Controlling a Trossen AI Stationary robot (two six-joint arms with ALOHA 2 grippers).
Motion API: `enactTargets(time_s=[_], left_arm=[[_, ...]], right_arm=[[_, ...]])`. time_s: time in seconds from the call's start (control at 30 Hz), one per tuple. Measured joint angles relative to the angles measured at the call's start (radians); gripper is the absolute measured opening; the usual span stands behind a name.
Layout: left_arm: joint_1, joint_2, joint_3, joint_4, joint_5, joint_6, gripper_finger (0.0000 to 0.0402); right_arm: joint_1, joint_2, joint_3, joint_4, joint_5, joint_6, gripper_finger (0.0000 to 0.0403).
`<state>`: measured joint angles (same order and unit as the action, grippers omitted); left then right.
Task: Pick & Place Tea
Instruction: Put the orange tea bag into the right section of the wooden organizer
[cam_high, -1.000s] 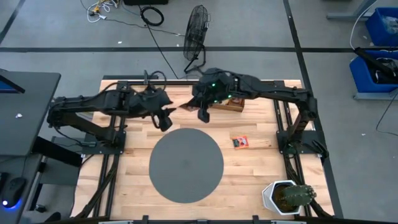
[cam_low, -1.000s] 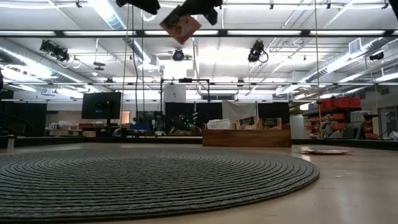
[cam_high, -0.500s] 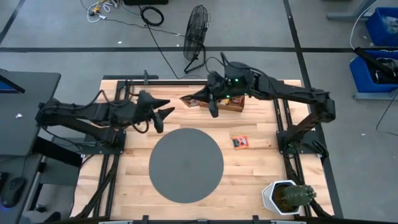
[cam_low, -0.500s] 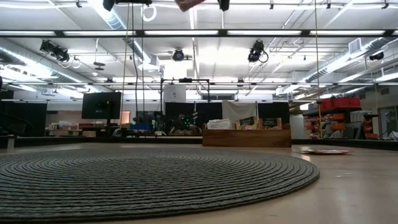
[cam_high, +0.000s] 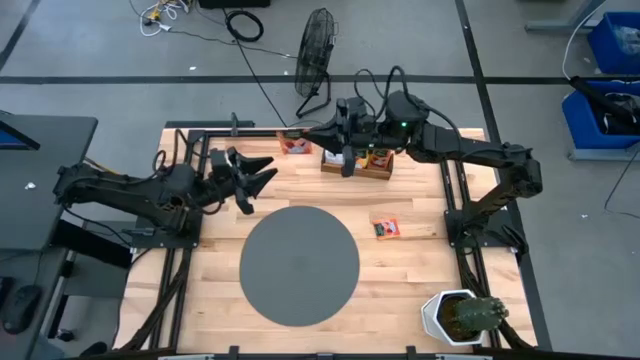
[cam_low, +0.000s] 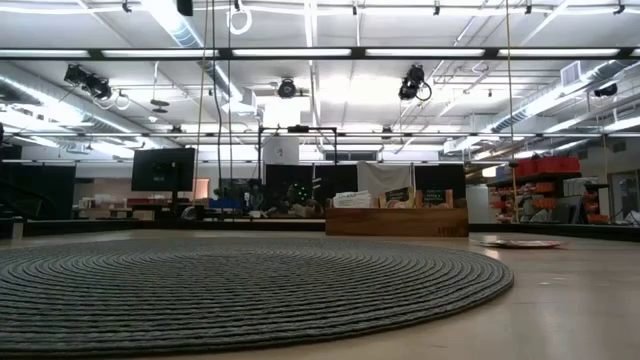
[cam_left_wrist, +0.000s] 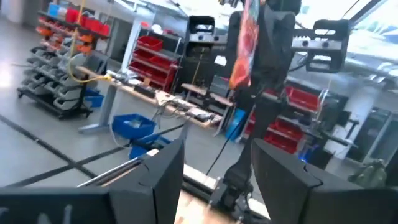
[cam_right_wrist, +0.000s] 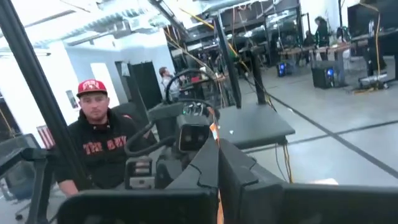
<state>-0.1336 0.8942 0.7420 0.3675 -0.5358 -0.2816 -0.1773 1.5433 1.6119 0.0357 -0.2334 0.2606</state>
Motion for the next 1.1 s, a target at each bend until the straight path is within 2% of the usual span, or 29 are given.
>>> enactTargets(time_s=[0.23,0.57,0.97,1.1], left_arm=[[0.013,0.002,0.001,0.071,0.021,0.015,0.0193],[0.012,0.002,0.001,0.095,0.193,-0.020,0.0193],[0.013,0.029,0.002,0.091,0.200,-0.045,0.0191],[0.013,0.041,0.001,0.082,0.201,-0.019,0.0161]], right_arm=[[0.045,0.018,-0.001,0.022,0.007,0.016,0.0000],[0.062,0.036,0.000,0.021,0.017,0.014,0.0000],[0.110,0.093,-0.001,0.053,0.016,0.046,0.0000],[0.115,0.096,-0.001,0.060,0.032,0.046,0.0000]])
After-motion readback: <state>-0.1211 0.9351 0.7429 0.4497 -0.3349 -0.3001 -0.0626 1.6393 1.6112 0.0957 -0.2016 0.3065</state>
